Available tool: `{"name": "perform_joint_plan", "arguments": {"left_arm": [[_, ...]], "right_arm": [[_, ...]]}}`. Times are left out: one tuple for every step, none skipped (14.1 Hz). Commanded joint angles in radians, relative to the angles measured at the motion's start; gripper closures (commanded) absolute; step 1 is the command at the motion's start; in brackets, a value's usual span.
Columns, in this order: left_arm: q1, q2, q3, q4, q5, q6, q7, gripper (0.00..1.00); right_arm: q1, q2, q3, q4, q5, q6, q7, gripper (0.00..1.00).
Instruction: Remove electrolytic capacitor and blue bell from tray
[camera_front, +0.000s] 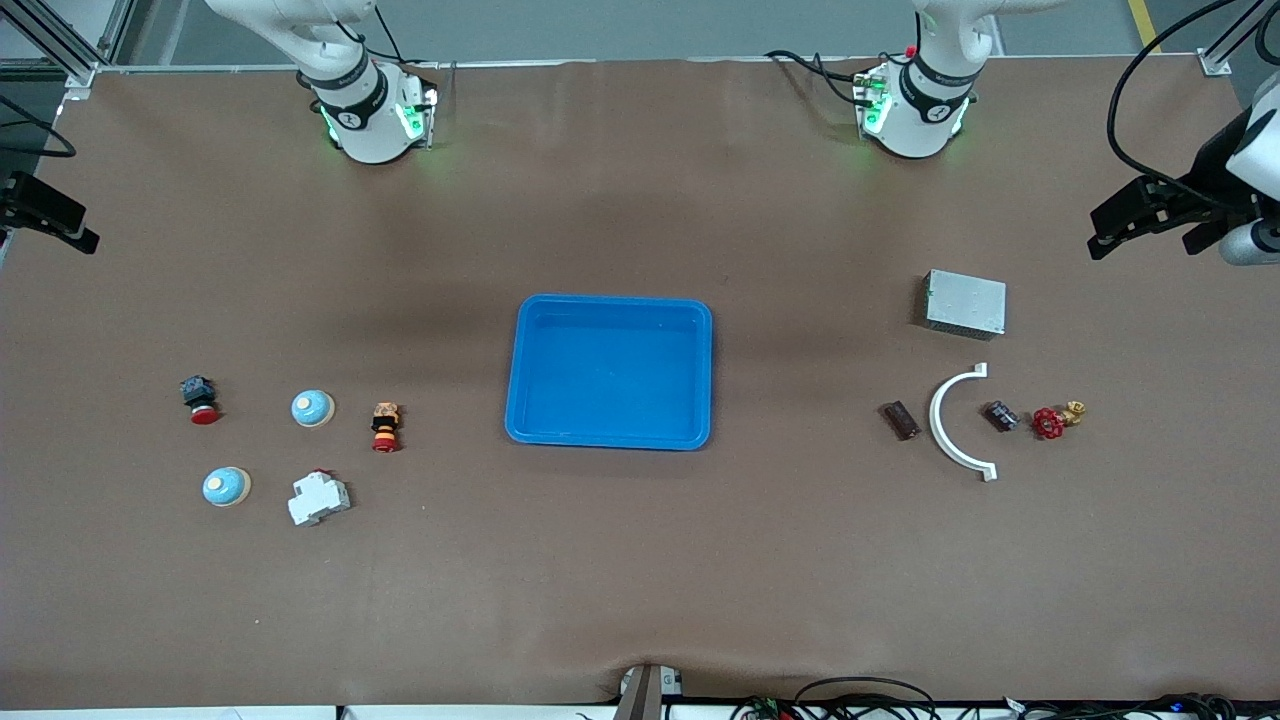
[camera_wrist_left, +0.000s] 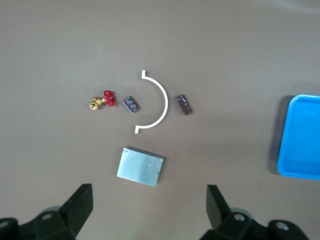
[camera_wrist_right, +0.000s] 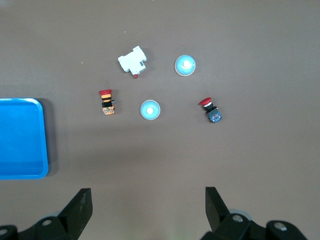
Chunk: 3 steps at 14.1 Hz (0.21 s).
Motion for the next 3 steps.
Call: {"name": "perform_joint_plan", "arguments": {"left_arm": [[0.009, -0.008, -0.001, 0.012, -0.009, -0.022, 0.015, 0.0], [0.01, -0.01, -0.002, 0.012, -0.007, -0.024, 0.015, 0.0], [0.012, -0.01, -0.002, 0.012, -0.004, -0.028, 0.015, 0.0]], "right_arm": [[-0.023, -0.037, 0.02, -0.037, -0.007, -0.004, -0.003, 0.0], [-0.023, -0.037, 0.02, -0.039, -0.007, -0.004, -0.003, 0.0], [-0.023, -0.037, 0.02, -0.039, -0.007, -0.004, -0.003, 0.0]]}}
